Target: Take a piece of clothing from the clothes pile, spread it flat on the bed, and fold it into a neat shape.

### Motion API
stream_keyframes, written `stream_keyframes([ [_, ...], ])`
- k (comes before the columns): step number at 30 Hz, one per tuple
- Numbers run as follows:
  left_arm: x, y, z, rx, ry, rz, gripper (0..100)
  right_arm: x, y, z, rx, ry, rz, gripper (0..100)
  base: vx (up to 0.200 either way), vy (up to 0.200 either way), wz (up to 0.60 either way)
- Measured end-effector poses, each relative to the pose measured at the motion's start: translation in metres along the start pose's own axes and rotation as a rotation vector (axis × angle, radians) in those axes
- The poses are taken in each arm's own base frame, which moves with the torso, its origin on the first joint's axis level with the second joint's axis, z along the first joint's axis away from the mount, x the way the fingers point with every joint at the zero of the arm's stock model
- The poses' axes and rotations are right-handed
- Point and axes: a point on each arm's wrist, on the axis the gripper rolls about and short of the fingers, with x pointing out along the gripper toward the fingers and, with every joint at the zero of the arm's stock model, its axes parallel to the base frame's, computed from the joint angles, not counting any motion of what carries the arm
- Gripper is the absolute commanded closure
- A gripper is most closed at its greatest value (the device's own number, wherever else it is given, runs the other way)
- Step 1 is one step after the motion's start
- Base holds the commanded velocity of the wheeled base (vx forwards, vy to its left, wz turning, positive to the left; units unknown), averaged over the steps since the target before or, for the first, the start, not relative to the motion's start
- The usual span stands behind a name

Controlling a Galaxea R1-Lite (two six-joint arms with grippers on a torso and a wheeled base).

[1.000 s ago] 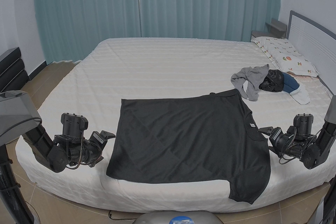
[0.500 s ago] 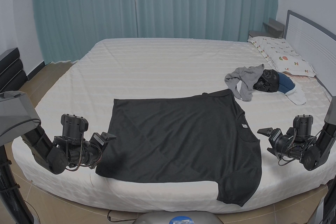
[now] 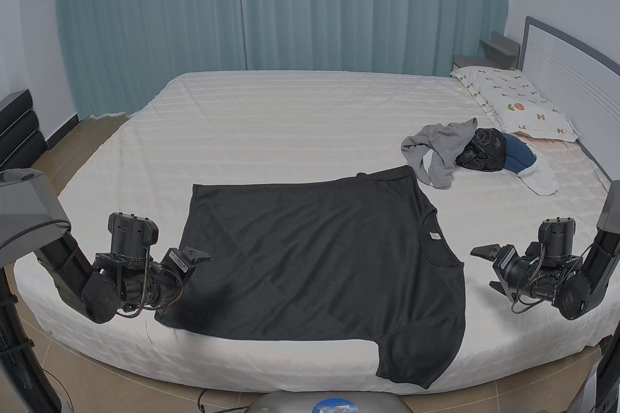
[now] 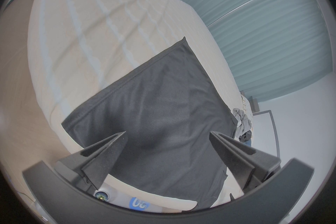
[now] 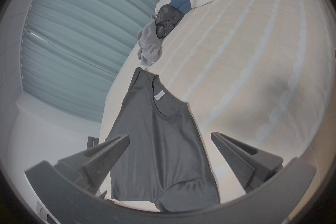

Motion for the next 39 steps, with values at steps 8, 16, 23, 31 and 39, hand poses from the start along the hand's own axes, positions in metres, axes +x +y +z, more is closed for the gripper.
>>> stream_keyframes([
  [8,-0.021,0.022,-0.001,0.038,-0.003,0.060,0,-0.003,-0.005,-0.026,-0.123,0.102,-0.029,0,0.000,0.000,0.00],
  [16,-0.020,0.033,-0.001,0.040,0.009,0.102,0,0.004,-0.015,-0.038,-0.143,0.167,-0.065,0,0.000,0.000,0.00],
  [23,-0.017,0.044,0.009,0.044,-0.008,0.138,0,0.012,-0.017,-0.039,-0.133,0.210,-0.039,0,0.000,0.000,0.00],
  [31,-0.016,0.048,0.016,0.026,-0.025,0.150,0,0.024,-0.019,-0.040,-0.136,0.217,-0.046,100,0.000,0.000,0.00],
  [39,-0.015,0.049,0.016,0.029,-0.022,0.155,0,0.031,-0.028,-0.043,-0.138,0.231,-0.079,100,0.000,0.000,0.00],
])
